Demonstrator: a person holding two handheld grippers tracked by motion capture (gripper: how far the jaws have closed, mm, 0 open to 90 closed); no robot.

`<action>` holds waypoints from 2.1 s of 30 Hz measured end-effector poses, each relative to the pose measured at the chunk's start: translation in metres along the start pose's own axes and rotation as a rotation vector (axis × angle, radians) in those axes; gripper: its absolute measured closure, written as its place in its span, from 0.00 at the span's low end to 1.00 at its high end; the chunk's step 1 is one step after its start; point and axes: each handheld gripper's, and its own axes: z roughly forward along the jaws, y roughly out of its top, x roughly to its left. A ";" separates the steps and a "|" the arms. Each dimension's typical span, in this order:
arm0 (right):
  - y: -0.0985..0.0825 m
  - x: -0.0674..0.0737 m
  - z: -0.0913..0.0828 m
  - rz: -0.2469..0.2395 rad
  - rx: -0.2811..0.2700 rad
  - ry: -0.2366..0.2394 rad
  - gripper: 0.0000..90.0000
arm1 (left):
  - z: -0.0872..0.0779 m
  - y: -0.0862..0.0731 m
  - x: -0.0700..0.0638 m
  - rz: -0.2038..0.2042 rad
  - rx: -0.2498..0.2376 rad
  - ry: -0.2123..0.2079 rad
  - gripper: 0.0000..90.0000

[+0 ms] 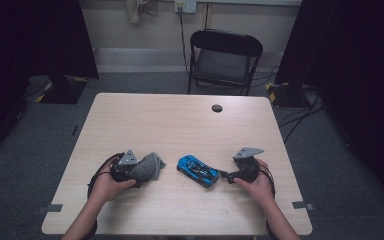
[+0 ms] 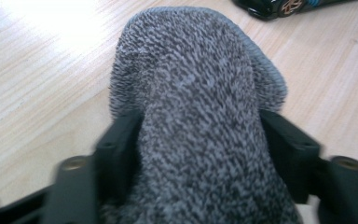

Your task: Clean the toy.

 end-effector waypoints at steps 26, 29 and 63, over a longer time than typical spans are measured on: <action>0.053 0.025 -0.011 -0.054 -0.067 0.122 0.18 | -0.002 -0.005 -0.001 -0.009 -0.035 0.008 0.56; 0.059 0.036 -0.002 -0.069 -0.053 0.152 0.18 | -0.002 -0.005 -0.001 -0.009 -0.035 0.009 0.56; 0.071 0.077 0.056 -0.140 0.084 0.164 0.20 | -0.002 -0.005 -0.001 -0.010 -0.036 0.006 0.55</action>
